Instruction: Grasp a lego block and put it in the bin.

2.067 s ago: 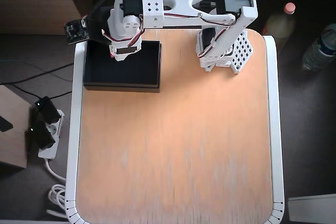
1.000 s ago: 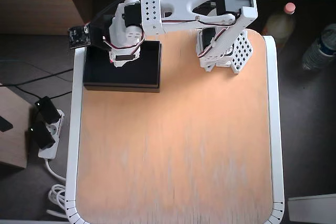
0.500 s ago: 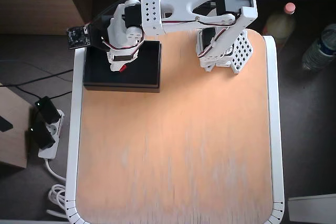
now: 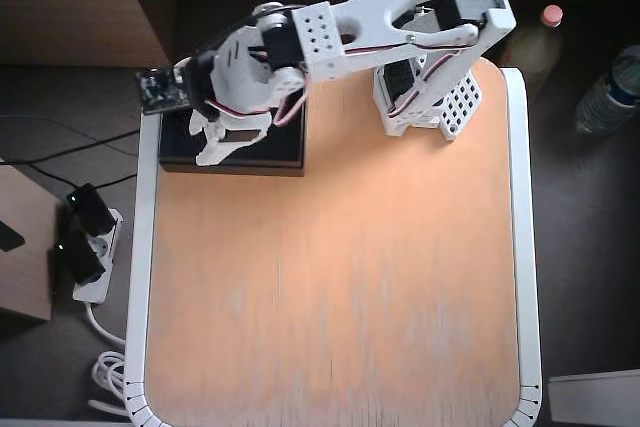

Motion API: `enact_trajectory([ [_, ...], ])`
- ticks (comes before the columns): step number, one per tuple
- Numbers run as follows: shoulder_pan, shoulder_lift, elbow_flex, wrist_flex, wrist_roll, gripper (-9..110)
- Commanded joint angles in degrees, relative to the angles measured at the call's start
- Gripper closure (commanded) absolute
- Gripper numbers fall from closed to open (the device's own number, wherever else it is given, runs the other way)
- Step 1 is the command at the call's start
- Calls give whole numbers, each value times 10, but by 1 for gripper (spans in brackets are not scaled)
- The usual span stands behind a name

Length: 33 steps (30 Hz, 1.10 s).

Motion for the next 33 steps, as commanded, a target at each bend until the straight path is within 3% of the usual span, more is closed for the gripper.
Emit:
enact_trajectory([
  [1, -48, 82, -9, -16, -11, 93],
  [26, -465, 285, -8, 162, -67, 101],
  [33, -574, 334, 73, 172, -55, 101],
])
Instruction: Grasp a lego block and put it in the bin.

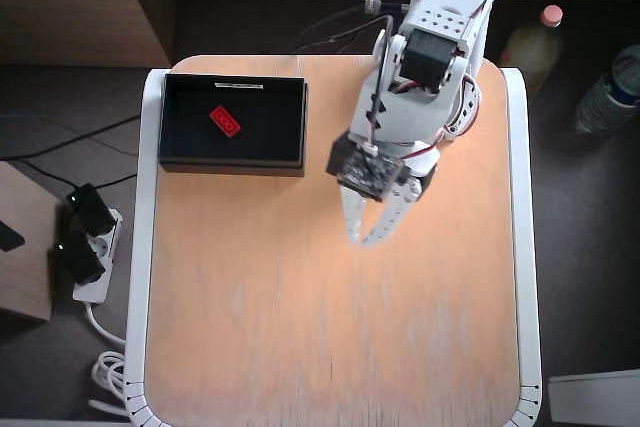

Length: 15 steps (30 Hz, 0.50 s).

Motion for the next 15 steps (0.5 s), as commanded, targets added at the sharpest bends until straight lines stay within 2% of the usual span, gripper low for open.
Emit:
enact_trajectory([
  [1, -58, 56, 41, 3, 14, 101],
  [9, -142, 188, 214, 3, 19, 101],
  [15, -163, 264, 316, 3, 21, 101],
])
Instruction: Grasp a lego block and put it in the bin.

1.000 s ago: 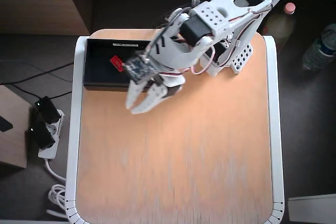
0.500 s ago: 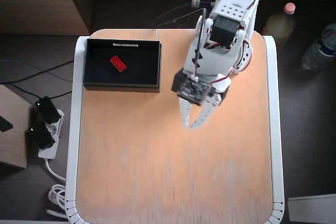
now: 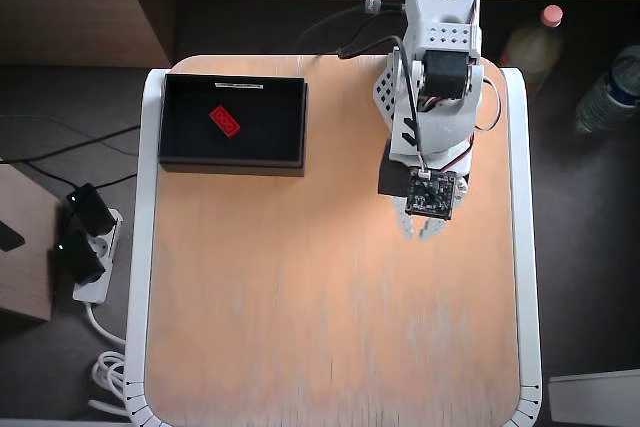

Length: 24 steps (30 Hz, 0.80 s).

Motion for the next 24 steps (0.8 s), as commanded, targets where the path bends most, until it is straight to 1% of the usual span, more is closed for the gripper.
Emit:
enact_trajectory([
  [1, -14, 47, 26, 1, 4, 101],
  [11, -18, 147, 145, 1, 11, 101],
  [24, -21, 200, 246, 1, 8, 101],
])
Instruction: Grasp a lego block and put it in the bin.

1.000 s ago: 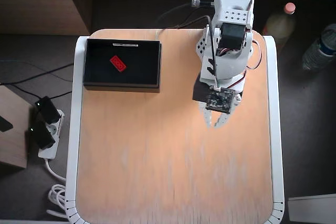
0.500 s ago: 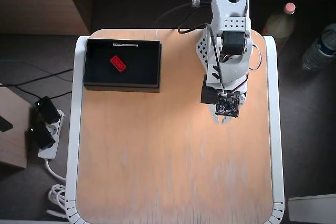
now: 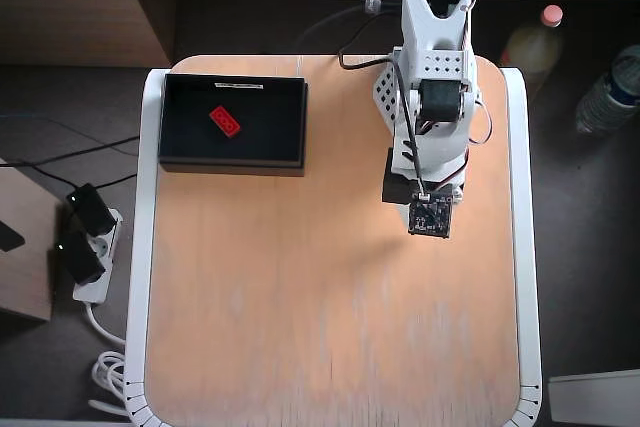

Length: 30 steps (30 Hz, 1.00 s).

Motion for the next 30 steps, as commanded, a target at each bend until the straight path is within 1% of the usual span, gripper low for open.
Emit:
enact_trajectory([
  [1, -11, 51, 9, 1, -2, 101],
  [16, -9, 51, 142, 4, 1, 101],
  [21, -8, 52, 142, 33, -1, 101],
  [25, -9, 52, 142, 33, -18, 101],
  [30, -10, 52, 142, 33, -15, 101],
])
